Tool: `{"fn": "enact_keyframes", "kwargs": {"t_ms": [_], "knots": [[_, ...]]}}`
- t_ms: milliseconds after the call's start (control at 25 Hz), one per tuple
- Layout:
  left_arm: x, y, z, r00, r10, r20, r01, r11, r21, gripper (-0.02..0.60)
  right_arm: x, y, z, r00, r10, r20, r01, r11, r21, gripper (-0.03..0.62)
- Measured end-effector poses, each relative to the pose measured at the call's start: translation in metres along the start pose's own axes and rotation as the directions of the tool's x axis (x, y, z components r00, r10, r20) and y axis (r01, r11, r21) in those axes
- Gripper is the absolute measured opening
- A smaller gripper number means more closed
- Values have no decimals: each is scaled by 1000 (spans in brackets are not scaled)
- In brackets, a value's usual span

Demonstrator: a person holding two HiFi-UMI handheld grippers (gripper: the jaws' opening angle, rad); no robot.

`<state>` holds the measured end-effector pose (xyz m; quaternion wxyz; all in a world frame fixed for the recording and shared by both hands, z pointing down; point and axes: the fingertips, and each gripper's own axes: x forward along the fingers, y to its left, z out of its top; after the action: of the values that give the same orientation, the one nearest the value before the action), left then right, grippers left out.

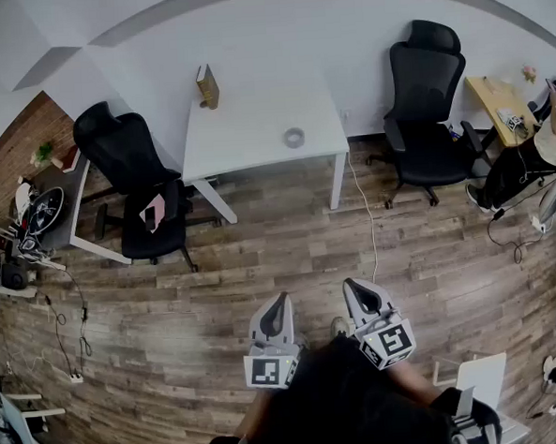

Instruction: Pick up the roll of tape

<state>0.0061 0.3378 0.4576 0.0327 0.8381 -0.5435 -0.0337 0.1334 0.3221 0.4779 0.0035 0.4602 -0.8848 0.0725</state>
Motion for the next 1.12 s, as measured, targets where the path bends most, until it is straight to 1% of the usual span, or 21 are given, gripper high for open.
{"fn": "enact_keyframes", "kwargs": {"t_ms": [240,400,520,680,760,840,920,1120], "knots": [[2,4,-10,1000,-13,-27,14,998,60,23,4,-1,0,1000,9,3,-8,1000,-3,12],[9,-2,-8,1000,-6,-19,7,999,38,23,4,-7,-1,1000,15,6,-15,1000,11,11],[14,-6,-13,1000,-6,-30,8,998,57,23,5,-13,0,1000,29,12,-29,999,29,12],[25,-17,-20,999,-1,-51,4,998,64,23,5,-27,-2,999,53,-3,-53,998,23,12],[32,-23,-19,999,10,-49,-7,998,62,23,5,-35,-4,998,66,-12,-66,998,13,12],[39,-28,-17,999,29,-44,-28,999,41,23,6,-43,-7,997,80,-22,-80,997,-6,12],[44,-31,-20,997,50,-58,-48,998,33,23,9,-51,-12,994,101,-39,-102,995,-17,12],[64,-23,-30,990,93,-105,-87,995,55,23,37,-78,-23,986,144,-90,-147,989,-28,12]]}}
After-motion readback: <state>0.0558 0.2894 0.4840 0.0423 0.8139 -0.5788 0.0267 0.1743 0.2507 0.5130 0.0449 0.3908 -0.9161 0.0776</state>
